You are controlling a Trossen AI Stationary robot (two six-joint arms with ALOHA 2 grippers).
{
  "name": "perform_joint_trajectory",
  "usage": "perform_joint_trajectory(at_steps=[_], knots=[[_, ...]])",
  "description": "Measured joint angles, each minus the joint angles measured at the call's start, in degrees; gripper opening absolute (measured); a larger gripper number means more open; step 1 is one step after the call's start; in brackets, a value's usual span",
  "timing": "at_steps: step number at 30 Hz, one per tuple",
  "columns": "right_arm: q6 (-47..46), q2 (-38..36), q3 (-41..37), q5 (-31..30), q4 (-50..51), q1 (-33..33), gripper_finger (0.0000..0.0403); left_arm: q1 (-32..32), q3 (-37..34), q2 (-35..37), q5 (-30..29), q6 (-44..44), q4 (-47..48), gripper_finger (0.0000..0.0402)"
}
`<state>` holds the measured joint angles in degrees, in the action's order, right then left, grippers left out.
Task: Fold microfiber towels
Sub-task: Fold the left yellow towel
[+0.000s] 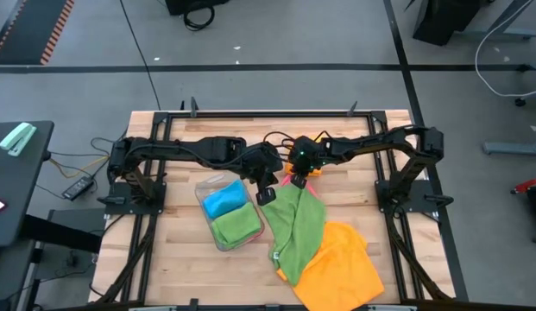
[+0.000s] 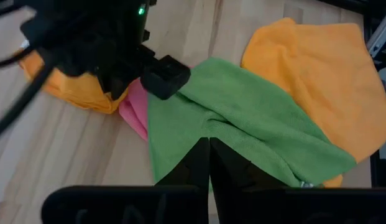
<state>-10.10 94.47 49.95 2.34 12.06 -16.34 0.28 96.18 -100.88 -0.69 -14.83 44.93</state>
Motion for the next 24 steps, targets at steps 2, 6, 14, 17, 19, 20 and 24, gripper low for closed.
perform_joint_trajectory(at_steps=[2,6,14,17,19,20,24], knots=[[-1.04,-2.04,0.0,0.34,0.9,-0.32,0.0094,-0.03,0.0,0.0,-0.11,0.2,-0.03,0.0025],[-3.02,-8.16,0.02,0.73,4.52,-2.17,0.014,-0.05,0.0,-0.01,-0.14,1.17,-1.08,0.0031],[-0.11,-18.83,0.04,6.6,12.54,-10.97,0.017,-0.6,0.02,-6.67,-0.72,11.4,-7.95,0.0018],[1.83,-19.69,0.04,7.11,15.57,-15.83,0.0162,-1.88,-0.01,-10.13,-0.8,12.86,-10.79,0.0013],[2.79,-19.19,0.04,8.87,16.73,-19.46,0.0157,-2.94,-0.09,-12.38,-0.79,12.92,-12.97,0.0011],[3.1,-18.82,0.04,10.16,17.25,-21.28,0.0154,-3.56,-0.07,-13.4,-0.79,12.9,-15.04,0.0011],[1.76,-16.54,0.04,13.53,17.31,-27.07,0.0146,-5.93,-0.06,-17.02,-0.79,12.28,-22.44,0.0018]])
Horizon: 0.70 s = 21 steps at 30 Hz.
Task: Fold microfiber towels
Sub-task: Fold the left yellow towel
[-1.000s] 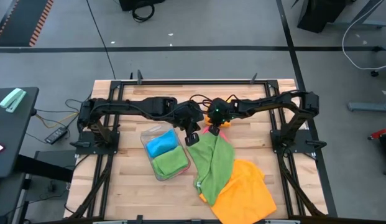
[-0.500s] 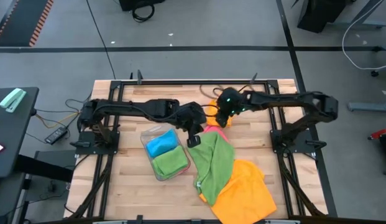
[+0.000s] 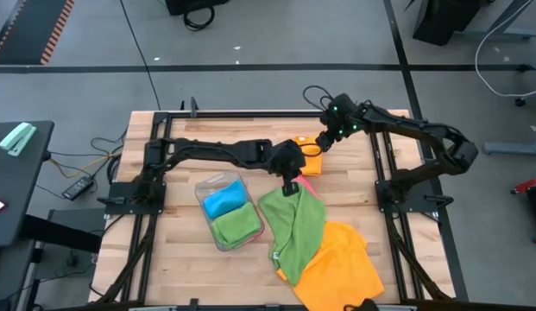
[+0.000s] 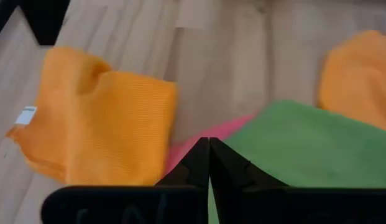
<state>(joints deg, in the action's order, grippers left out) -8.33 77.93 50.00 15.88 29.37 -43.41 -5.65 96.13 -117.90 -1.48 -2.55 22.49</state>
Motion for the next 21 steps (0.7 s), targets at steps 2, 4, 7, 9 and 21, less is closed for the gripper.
perform_joint_trajectory(at_steps=[2,4,7,9,21], knots=[[-1.18,1.51,0.0,1.18,-0.05,-2.03,0.0144,-1.13,-0.01,-1.78,-0.02,-1.98,-3.25,0.0024],[-1.19,2.96,-0.02,2.87,0.82,-3.74,0.0141,-2.05,0.01,-4.13,0.0,-5.19,-6.91,0.003],[0.72,5.02,-0.02,5.4,1.04,-4.03,0.0138,-2.88,-0.01,-7.42,-0.02,-9.72,-11.45,0.004],[2.24,6.11,-0.02,5.85,1.04,-3.67,0.0135,-3.14,-0.01,-9.21,-0.21,-11.43,-13.46,0.0047],[10.82,7.97,-0.02,4.06,0.83,-3.0,0.0112,-3.68,0.07,-13.97,-5.49,-19.02,-10.54,0.0049]])
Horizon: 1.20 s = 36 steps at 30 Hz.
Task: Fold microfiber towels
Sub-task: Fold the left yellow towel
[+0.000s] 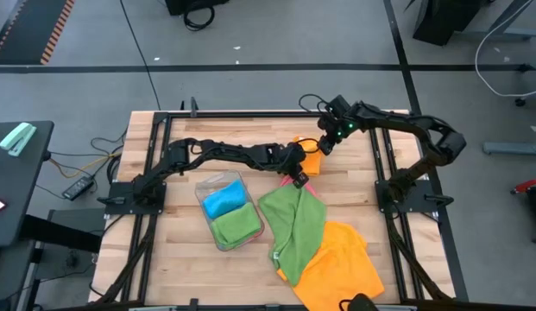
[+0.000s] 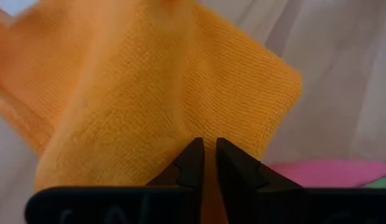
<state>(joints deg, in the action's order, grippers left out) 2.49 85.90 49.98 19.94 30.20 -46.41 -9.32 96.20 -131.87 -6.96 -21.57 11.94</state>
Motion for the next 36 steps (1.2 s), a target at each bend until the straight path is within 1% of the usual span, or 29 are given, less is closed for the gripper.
perform_joint_trajectory(at_steps=[6,9,14,17,19,21,23,25,27,30,33,36], knots=[[4.31,5.49,0.0,-0.36,-0.66,0.08,0.0102,0.02,-0.02,-0.33,0.13,0.09,0.55,0.0044],[5.21,8.21,0.0,-4.48,-2.35,-0.07,0.0099,0.19,-0.02,-0.33,0.13,0.2,0.98,0.0047],[4.23,6.92,0.0,-8.12,-6.54,-1.37,0.0092,0.52,-0.02,-0.33,1.42,0.32,1.87,0.0045],[4.74,5.21,0.0,-14.43,-11.0,-2.28,0.0089,0.94,-0.02,-0.33,1.75,0.34,1.88,0.0042],[6.31,4.38,0.0,-16.53,-13.34,-3.28,0.0086,1.07,-0.02,-0.33,1.81,0.34,1.88,0.0041],[5.58,3.35,0.53,-15.32,-13.05,-4.08,0.0083,1.2,-0.02,-0.33,1.84,0.32,1.88,0.0042],[3.6,2.22,1.64,-9.71,-9.15,-4.55,0.0079,1.2,-0.02,-0.33,1.88,0.31,1.9,0.0043],[1.02,1.15,2.29,-2.63,-4.39,-4.27,0.0075,1.16,-0.02,-0.31,1.9,0.29,1.9,0.0045],[-1.32,0.21,2.21,1.06,-0.71,-2.86,0.007,1.13,-0.02,-0.31,1.9,0.29,1.9,0.0045],[-1.64,-0.12,0.96,0.91,3.96,-0.51,0.0063,1.11,-0.02,-0.29,1.9,0.29,1.9,0.0044],[-1.76,-0.08,-1.19,-0.06,4.49,0.99,0.0059,1.14,-0.02,-0.27,1.9,0.29,1.93,0.004],[-1.65,-0.08,-3.16,-4.95,3.24,1.83,0.0058,1.14,-0.02,-0.27,1.9,0.29,1.9,0.0037]])
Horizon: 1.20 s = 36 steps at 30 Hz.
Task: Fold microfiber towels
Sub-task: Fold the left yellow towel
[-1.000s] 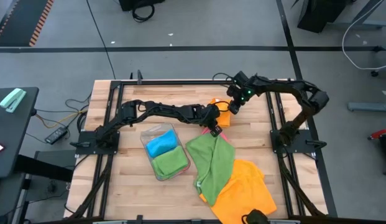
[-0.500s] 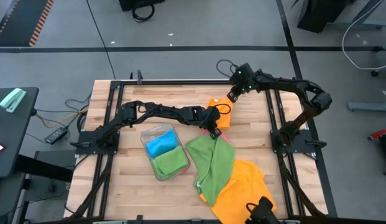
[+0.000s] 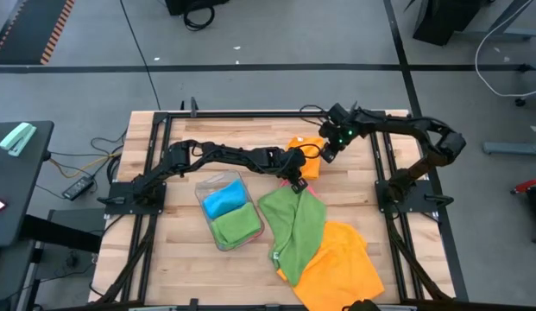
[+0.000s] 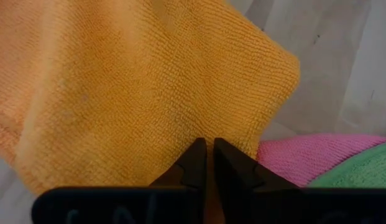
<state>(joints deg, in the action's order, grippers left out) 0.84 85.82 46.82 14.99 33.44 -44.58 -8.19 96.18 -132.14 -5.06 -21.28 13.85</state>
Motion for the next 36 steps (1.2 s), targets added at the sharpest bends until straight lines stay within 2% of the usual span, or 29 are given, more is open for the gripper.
perform_joint_trajectory(at_steps=[5,9,12,18,22,24,28,34,36], knots=[[0.36,0.14,-2.79,-2.24,-8.66,-0.57,0.0057,0.0,-0.02,0.02,0.39,0.0,0.0,0.004],[1.98,2.98,-3.46,-7.07,-15.99,-1.51,0.0057,0.09,-0.02,0.02,0.42,-0.02,-0.02,0.0038],[1.6,6.15,-3.46,-6.64,-20.7,-2.75,0.0057,0.11,-0.02,0.02,0.42,-0.02,-0.02,0.0035],[5.11,9.37,-1.35,-10.7,-22.7,-4.49,0.0057,0.36,-0.02,0.02,0.33,-0.15,-0.11,0.0035],[8.35,6.77,2.75,-15.22,-23.06,-5.85,0.0057,0.78,-0.02,0.02,0.44,-0.13,0.04,0.0039],[8.73,4.99,5.01,-15.54,-23.99,-6.37,0.0057,1.04,-0.04,0.02,0.44,-0.09,0.02,0.0039],[7.28,2.6,8.61,-12.76,-21.24,-6.84,0.0057,1.09,-0.04,0.02,0.53,0.0,0.02,0.0033],[-4.56,2.14,9.37,2.32,-11.74,-5.49,0.0057,1.05,-0.06,0.15,0.6,-0.26,0.11,0.0032],[-5.27,2.1,8.64,4.83,-9.02,-4.07,0.0057,1.05,-0.11,0.85,1.21,-0.16,0.77,0.0038]])
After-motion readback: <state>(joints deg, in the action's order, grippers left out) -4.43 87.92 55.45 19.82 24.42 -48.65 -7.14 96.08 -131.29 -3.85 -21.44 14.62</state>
